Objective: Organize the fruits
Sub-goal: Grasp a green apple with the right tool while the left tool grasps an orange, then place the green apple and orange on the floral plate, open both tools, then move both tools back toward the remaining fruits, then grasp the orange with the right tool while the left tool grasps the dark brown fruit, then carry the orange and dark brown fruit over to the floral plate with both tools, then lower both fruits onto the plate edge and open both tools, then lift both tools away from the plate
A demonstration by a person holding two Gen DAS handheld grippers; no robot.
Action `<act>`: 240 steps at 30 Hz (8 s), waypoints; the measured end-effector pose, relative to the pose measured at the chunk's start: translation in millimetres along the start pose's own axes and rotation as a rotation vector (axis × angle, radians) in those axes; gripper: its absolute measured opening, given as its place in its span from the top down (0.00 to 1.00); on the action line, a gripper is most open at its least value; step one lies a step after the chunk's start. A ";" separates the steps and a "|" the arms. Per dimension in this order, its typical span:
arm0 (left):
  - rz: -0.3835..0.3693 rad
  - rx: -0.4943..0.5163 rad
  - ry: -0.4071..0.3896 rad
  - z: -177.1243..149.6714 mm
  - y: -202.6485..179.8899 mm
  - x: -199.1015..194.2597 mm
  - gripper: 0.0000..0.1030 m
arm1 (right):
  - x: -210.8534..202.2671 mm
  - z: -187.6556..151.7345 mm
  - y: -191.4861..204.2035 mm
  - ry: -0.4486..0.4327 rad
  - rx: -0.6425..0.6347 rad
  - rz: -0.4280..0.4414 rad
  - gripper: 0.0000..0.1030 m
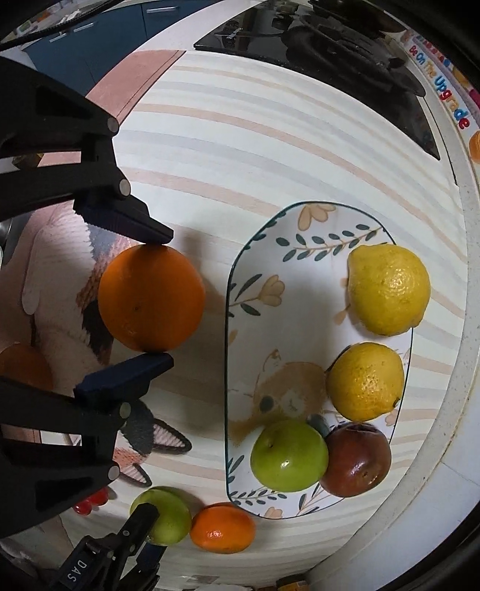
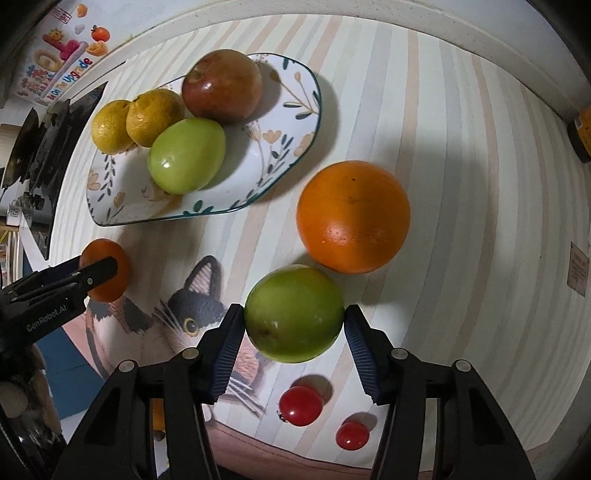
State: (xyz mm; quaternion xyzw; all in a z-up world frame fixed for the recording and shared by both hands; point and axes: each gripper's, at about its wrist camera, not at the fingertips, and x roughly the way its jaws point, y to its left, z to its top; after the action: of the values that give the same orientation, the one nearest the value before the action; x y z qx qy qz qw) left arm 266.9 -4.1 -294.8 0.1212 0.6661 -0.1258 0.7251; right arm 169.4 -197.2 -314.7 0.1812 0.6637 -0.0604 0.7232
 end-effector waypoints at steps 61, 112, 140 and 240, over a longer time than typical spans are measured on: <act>-0.033 -0.115 -0.214 27.2 48.9 -97.5 0.23 | -74.1 45.7 76.0 -0.169 -0.108 -0.043 0.08; -0.062 -0.229 -0.334 -106.8 1.6 -172.8 0.23 | -194.3 -44.6 4.6 -0.307 -0.123 0.065 0.06; -0.095 -0.386 0.024 -105.6 -36.3 -3.8 0.51 | 2.8 44.9 -23.8 0.042 -0.223 0.081 0.37; 0.077 -0.224 -0.356 -51.3 -34.4 -162.1 0.18 | -171.7 1.2 17.3 -0.313 -0.238 -0.016 0.06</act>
State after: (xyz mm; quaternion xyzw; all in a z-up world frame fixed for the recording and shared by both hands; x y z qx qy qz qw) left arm 194.0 -15.3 -137.8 0.0411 0.5321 -0.0430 0.8446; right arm 157.1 -207.9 -142.9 0.0774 0.5472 -0.0146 0.8333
